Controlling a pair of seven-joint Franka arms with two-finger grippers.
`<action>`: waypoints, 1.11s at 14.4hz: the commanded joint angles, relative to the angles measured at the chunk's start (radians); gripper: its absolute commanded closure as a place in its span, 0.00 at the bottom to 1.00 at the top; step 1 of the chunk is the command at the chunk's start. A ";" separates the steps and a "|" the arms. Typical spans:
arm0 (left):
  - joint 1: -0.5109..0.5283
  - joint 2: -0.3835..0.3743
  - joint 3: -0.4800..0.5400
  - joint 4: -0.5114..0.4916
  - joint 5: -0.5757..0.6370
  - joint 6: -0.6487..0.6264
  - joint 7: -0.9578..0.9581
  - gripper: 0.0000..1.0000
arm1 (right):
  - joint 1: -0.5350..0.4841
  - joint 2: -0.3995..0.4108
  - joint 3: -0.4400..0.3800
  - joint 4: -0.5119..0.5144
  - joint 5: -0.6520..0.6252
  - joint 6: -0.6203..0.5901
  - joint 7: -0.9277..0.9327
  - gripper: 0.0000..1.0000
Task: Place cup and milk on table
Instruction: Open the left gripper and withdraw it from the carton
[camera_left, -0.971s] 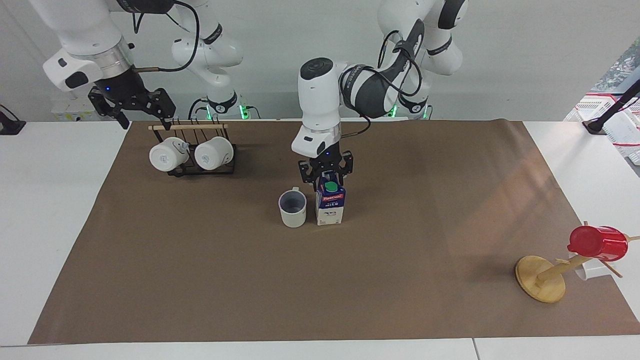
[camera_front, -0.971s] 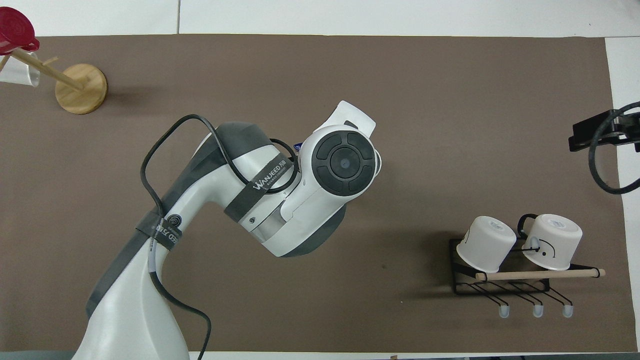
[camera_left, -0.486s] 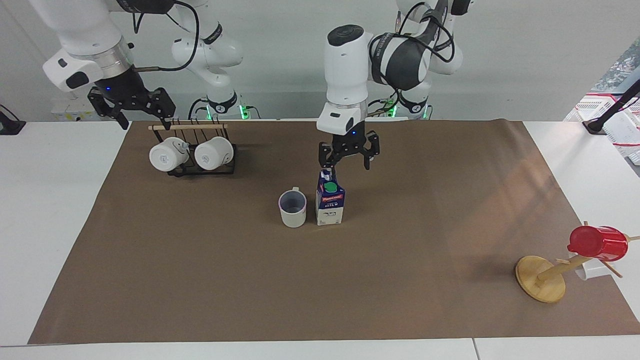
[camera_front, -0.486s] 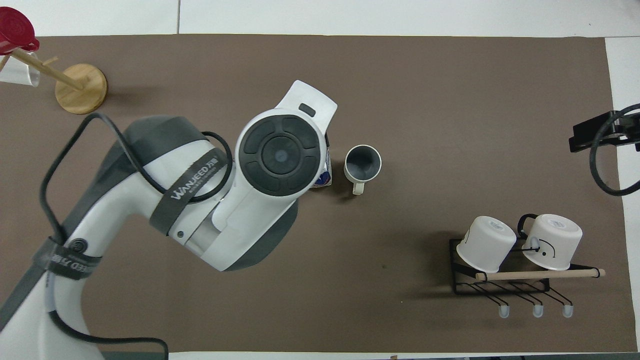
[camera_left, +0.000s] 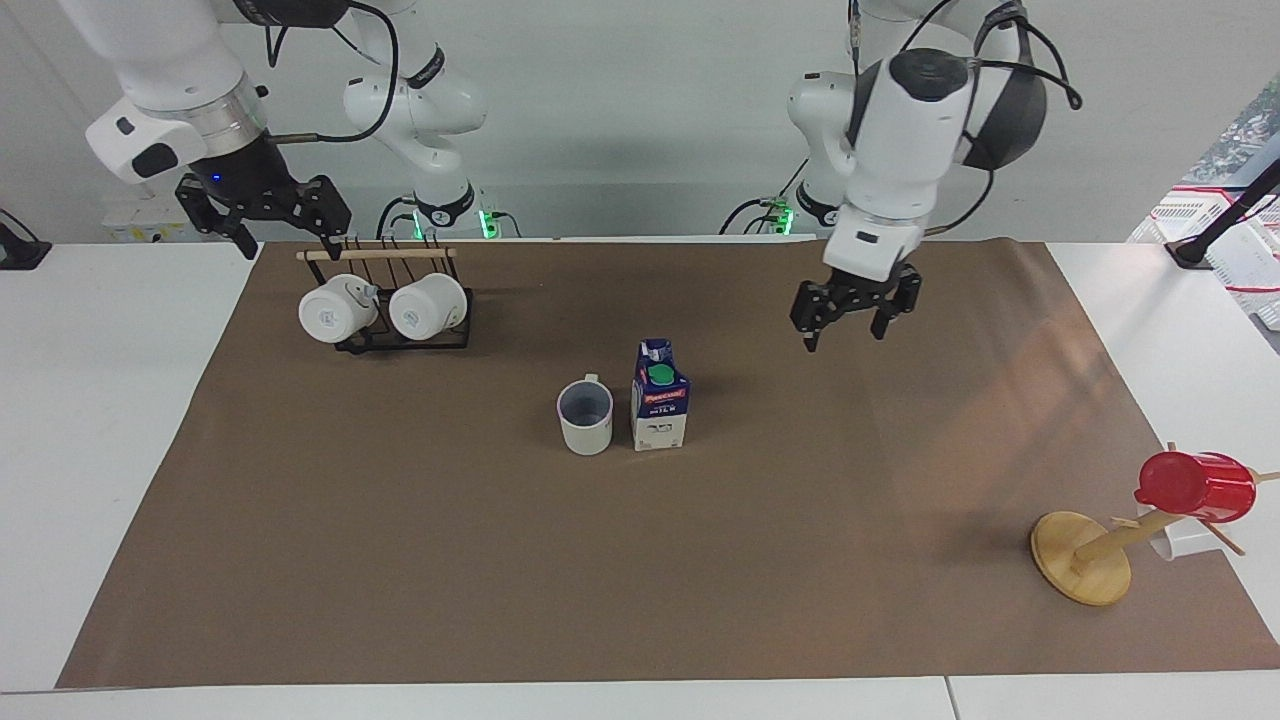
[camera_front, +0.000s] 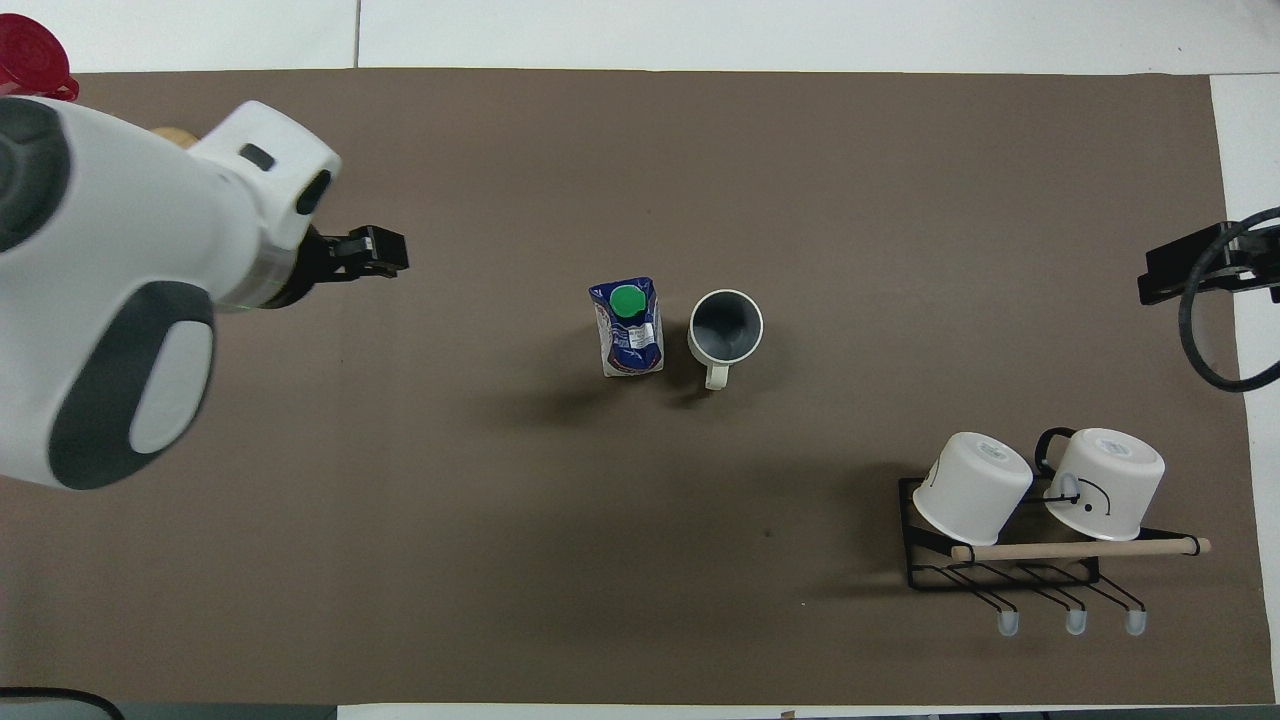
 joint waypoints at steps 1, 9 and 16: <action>0.090 -0.030 -0.004 0.031 -0.036 -0.099 0.148 0.00 | -0.005 0.004 0.005 0.012 -0.013 -0.009 -0.018 0.00; 0.248 0.024 -0.001 0.268 -0.063 -0.389 0.312 0.00 | -0.005 0.002 0.005 0.009 -0.008 -0.009 -0.015 0.00; 0.250 -0.002 0.005 0.227 -0.065 -0.383 0.354 0.00 | -0.005 0.002 0.005 0.006 -0.005 -0.009 -0.015 0.00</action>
